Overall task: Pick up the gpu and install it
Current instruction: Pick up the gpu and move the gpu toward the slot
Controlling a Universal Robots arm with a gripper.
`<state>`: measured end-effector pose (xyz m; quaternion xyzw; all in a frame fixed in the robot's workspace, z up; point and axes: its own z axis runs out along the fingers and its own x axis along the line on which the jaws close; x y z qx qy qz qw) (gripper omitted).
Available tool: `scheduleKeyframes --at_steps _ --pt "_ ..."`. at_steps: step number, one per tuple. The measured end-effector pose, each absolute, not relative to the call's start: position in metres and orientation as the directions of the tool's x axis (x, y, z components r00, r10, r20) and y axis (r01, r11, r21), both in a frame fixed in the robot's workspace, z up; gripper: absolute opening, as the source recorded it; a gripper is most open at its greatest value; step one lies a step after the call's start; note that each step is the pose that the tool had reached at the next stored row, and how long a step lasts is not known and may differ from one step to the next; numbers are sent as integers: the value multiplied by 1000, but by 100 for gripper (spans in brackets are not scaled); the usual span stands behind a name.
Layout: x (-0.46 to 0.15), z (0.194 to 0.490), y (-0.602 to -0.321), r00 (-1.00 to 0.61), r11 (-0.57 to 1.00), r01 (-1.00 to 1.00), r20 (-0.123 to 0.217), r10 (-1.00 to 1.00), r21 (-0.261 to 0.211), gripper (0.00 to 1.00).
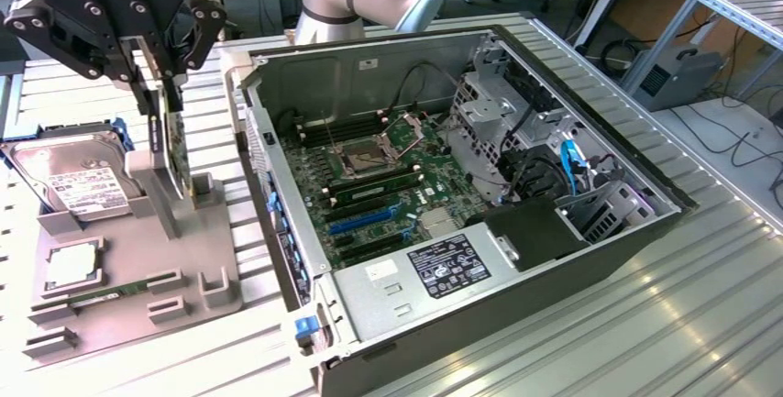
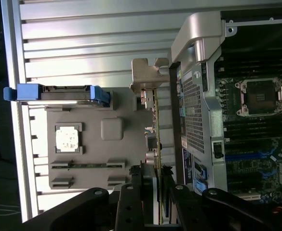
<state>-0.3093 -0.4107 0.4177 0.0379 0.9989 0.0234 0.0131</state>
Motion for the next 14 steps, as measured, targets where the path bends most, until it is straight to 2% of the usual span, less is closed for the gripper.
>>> scheduleKeyframes --at_steps 14 --pt "-309 422 -411 -997 996 75 -24 76 48 27"
